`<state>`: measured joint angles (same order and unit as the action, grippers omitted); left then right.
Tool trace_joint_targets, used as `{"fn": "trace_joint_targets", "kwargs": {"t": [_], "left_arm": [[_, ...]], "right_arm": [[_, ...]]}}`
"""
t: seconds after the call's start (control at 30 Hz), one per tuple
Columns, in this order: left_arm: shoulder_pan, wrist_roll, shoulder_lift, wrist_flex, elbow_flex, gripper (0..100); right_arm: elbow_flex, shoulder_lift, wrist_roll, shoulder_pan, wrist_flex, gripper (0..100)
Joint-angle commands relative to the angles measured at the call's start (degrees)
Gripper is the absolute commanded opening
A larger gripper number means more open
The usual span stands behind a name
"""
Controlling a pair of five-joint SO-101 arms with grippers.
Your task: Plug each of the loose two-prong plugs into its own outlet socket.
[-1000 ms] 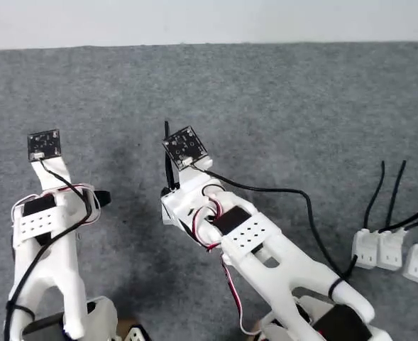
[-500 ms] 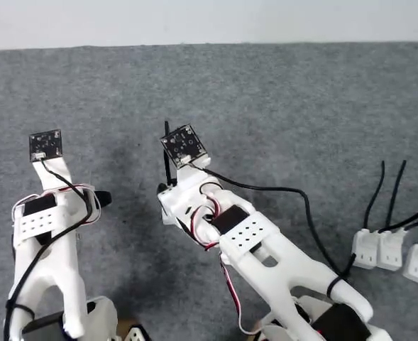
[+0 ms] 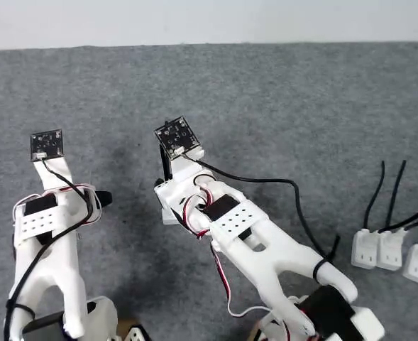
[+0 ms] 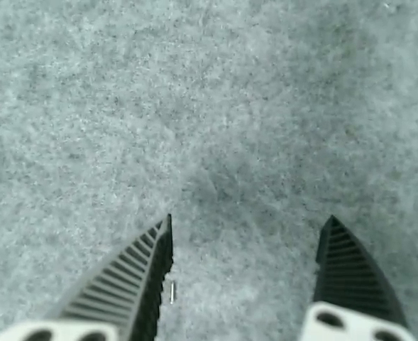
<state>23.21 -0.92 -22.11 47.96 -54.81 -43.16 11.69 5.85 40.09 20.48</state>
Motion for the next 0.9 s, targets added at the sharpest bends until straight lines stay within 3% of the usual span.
{"fn": "trace_joint_targets", "kwargs": {"t": [0.0,0.87], "left_arm": [[-0.4,-0.7,0.1,-1.5,2.4,31],[-0.5,-0.7,0.1,-1.3,2.3,31]], "right_arm": [[3.6,0.0,0.4,-0.8,0.5,0.8],[3.4,-3.5,2.3,-2.2,2.9,0.8]]}}
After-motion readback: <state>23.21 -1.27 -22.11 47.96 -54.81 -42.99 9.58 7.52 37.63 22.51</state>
